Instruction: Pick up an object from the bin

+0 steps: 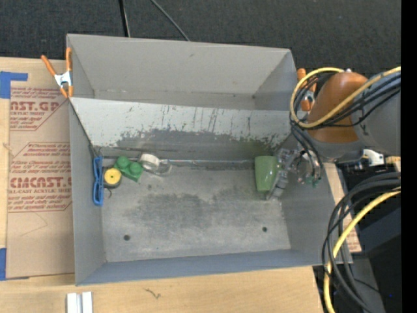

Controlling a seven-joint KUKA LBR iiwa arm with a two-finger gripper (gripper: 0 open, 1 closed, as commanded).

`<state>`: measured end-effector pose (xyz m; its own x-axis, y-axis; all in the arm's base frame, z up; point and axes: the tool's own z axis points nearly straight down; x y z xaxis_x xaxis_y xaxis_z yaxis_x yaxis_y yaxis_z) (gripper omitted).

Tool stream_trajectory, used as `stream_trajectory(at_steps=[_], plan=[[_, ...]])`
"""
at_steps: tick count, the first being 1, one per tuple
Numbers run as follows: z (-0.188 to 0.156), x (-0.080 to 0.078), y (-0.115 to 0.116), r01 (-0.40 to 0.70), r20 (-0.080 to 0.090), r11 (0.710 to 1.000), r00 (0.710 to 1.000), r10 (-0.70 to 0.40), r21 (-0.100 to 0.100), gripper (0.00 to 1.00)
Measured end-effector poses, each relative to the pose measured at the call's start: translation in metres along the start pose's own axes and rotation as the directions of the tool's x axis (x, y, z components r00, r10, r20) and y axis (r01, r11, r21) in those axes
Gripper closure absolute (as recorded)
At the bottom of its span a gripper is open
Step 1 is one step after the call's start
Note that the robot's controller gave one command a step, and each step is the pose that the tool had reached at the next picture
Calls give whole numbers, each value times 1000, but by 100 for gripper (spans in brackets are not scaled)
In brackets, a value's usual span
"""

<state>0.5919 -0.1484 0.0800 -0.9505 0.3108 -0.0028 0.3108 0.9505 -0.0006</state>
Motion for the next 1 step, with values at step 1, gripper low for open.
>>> stream_trajectory(at_steps=[1], plan=[[-130, 10, -4, -26, 8, 1000, 1000, 26, -2, 100]])
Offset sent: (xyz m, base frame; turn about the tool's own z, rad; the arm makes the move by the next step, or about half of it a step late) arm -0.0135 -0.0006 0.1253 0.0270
